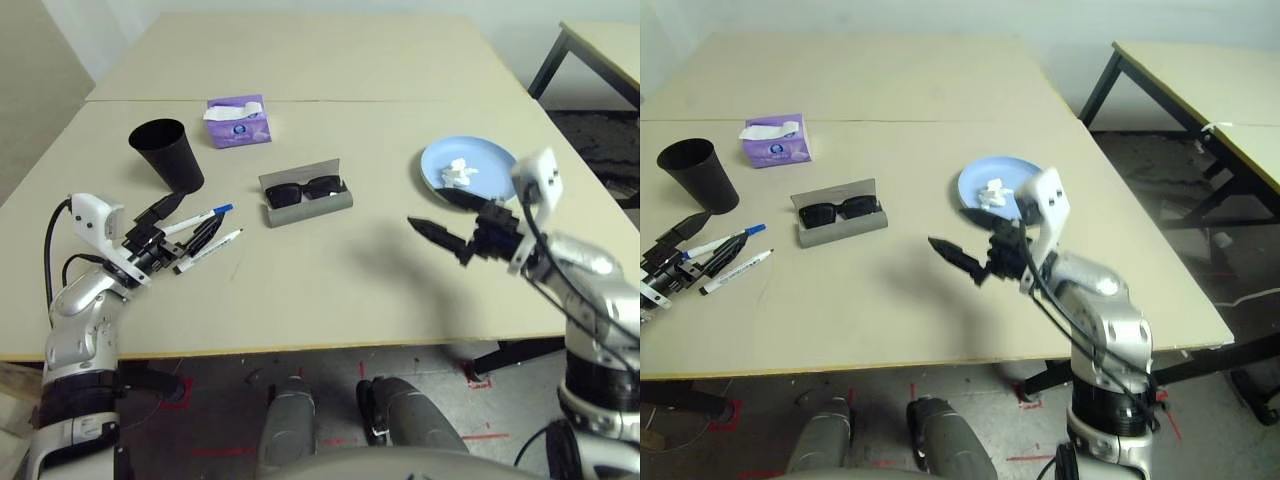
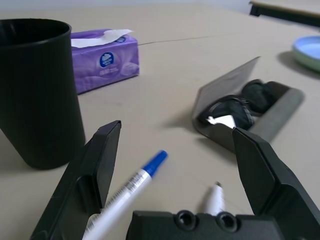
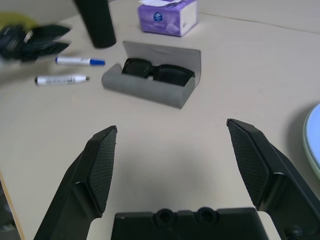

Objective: Organize and tidy the items on the table.

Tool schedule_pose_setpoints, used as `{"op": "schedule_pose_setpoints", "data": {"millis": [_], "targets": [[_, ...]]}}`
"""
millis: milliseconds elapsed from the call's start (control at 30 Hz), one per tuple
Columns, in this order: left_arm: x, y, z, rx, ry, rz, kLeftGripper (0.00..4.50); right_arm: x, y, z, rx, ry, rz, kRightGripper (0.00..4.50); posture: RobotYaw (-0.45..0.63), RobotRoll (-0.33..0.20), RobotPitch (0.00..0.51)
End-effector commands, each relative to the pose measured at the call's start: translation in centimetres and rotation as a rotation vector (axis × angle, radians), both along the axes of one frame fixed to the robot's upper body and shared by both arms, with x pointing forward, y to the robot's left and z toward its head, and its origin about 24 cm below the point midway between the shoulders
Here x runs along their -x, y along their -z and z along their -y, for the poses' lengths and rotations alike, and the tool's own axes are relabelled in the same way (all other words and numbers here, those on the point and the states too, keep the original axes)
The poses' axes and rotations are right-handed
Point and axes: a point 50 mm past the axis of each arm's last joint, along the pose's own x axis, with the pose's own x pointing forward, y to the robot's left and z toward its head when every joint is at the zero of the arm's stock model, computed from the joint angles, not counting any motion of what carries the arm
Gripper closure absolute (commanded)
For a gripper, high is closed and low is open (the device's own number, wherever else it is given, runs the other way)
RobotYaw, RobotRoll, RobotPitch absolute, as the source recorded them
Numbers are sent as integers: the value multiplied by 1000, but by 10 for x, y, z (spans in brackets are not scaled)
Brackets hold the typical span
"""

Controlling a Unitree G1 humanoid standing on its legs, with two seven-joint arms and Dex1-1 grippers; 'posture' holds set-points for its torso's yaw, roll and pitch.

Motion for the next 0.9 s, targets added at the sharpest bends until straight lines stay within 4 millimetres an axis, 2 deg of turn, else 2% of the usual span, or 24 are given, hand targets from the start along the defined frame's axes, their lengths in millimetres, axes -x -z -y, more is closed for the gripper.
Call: {"op": "schedule_pose_setpoints", "data": {"millis": [33, 133, 200, 500, 533, 900], "targets": [[-10, 0, 2, -31, -32, -43, 0, 8, 16, 1, 20, -81, 26, 15, -35, 0, 166], [-21, -3, 8, -32, -44, -48, 596, 13, 27, 3, 20, -100, 16, 0, -33, 0, 163], [-28, -5, 11, -33, -47, -49, 1170, 15, 31, 4, 22, -113, 15, 0, -34, 0, 162], [-55, -6, 23, -34, -67, -50, 4248, 29, 45, 5, -59, -125, 22, 0, -69, 0, 150], [-57, -5, 25, -36, -67, -52, 4484, 29, 45, 5, -65, -121, 24, 0, -75, 0, 149], [-81, 2, 48, -37, -35, -73, 4484, 31, 44, 0, -108, -112, 39, 0, -108, 0, 144]]}}
